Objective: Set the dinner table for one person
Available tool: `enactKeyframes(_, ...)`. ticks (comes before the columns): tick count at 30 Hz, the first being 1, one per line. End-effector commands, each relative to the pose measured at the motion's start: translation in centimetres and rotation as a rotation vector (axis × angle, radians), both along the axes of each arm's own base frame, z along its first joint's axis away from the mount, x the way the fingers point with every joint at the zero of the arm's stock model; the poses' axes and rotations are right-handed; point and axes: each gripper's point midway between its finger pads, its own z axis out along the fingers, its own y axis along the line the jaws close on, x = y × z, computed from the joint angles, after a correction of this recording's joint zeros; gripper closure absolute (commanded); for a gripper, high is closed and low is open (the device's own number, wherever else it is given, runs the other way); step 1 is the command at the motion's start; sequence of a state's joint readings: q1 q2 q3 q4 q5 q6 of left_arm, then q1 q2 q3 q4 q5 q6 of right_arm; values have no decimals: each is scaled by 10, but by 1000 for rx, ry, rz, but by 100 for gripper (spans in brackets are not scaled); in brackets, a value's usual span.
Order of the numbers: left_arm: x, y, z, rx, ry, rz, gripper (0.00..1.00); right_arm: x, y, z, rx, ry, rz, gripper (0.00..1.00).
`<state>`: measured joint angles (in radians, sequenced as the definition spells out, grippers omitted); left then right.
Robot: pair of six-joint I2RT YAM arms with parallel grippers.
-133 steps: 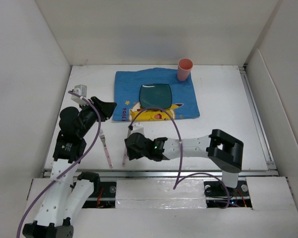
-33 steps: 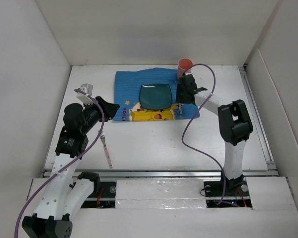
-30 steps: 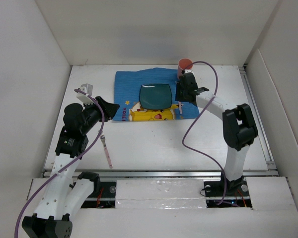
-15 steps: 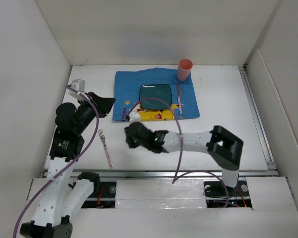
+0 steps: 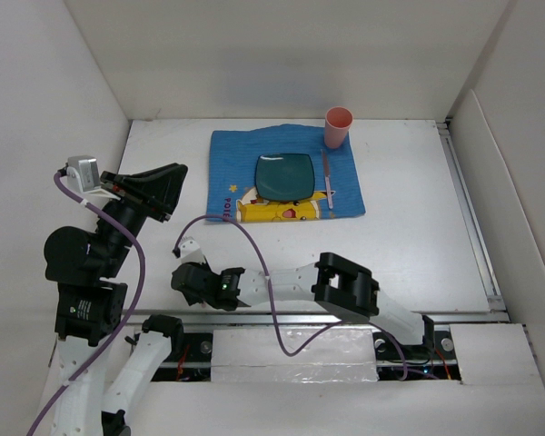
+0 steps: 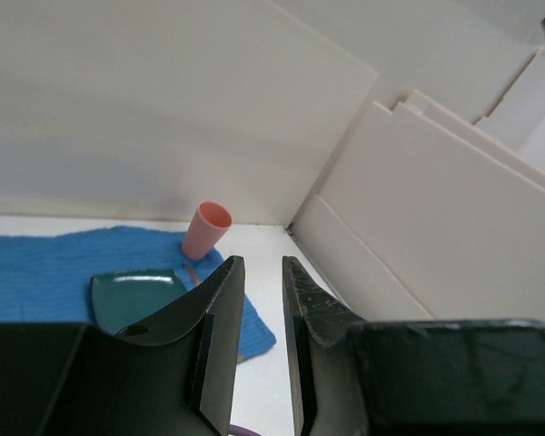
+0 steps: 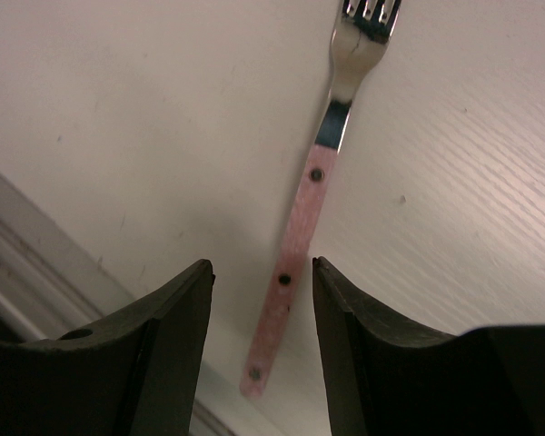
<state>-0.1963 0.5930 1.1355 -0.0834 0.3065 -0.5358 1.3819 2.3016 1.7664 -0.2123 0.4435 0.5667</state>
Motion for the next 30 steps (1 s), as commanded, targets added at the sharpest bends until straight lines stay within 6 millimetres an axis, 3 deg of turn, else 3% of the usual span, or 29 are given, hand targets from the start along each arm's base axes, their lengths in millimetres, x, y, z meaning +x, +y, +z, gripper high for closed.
enactKeyframes(1, 9, 5, -15, 17, 41, 44, 79, 18, -10, -21, -123, -50, -65, 54)
enactKeyframes(2, 9, 5, -15, 20, 41, 47, 79, 21, -6, -17, -123, -62, -75, 58)
enactKeyframes(4, 7, 7, -15, 34, 40, 61, 79, 27, -16, -33, -178, -77, -122, 61)
enactKeyframes(5, 7, 10, -15, 35, 38, 76, 79, 27, -17, -36, -183, -77, -126, 82)
enactKeyframes(6, 3, 9, -14, 37, 30, 73, 79, 27, -20, -38, -190, -79, -132, 94)
enactKeyframes(7, 5, 10, -15, 40, 32, 78, 79, 29, -20, -32, -178, -85, -144, 100)
enactKeyframes(9, 2, 10, -16, 38, 26, 76, 79, 30, -24, -23, -168, -99, -151, 100)
enactKeyframes(10, 3, 11, -17, 42, 26, 82, 79, 34, -19, 5, -103, -119, -164, 100)
enactKeyframes(12, 4, 12, -20, 47, 28, 91, 78, 49, -26, 28, -70, -138, -184, 100)
enactKeyframes(13, 5, 13, -21, 51, 31, 98, 78, 56, -24, 60, 9, -147, -193, 100)
enactKeyframes(16, 9, 15, -28, 51, 54, 118, 77, 99, -38, 95, 91, -161, -250, 100)
enactKeyframes(17, 14, 16, -39, 51, 79, 128, 77, 113, -44, 108, 116, -167, -273, 100)
enactKeyframes(18, 15, 16, -43, 47, 84, 130, 75, 144, -56, 113, 139, -172, -326, 100)
enactKeyframes(19, 17, 13, -52, 52, 100, 119, 69, 157, -61, 113, 148, -158, -335, 100)
enactKeyframes(20, 24, 9, -71, 62, 139, 105, 66, 173, -64, 121, 170, -156, -353, 100)
enactKeyframes(21, 25, 4, -80, 69, 156, 85, 63, 198, -77, 115, 173, -146, -401, 100)
enactKeyframes(22, 28, 1, -89, 76, 168, 73, 61, 209, -80, 116, 180, -146, -420, 100)
enactKeyframes(23, 31, -4, -108, 92, 203, 48, 60, 223, -80, 128, 220, -148, -442, 100)
enactKeyframes(25, 33, -7, -120, 92, 219, 34, 60, 250, -89, 112, 203, -118, -482, 100)
enactKeyframes(26, 34, -10, -131, 98, 241, 22, 60, 261, -86, 130, 249, -128, -505, 100)
enactKeyframes(28, 37, -11, -140, 111, 255, 26, 60, 288, -93, 108, 233, -103, -555, 100)
enactKeyframes(30, 39, -10, -145, 114, 264, 29, 60, 304, -96, 115, 277, -92, -572, 100)
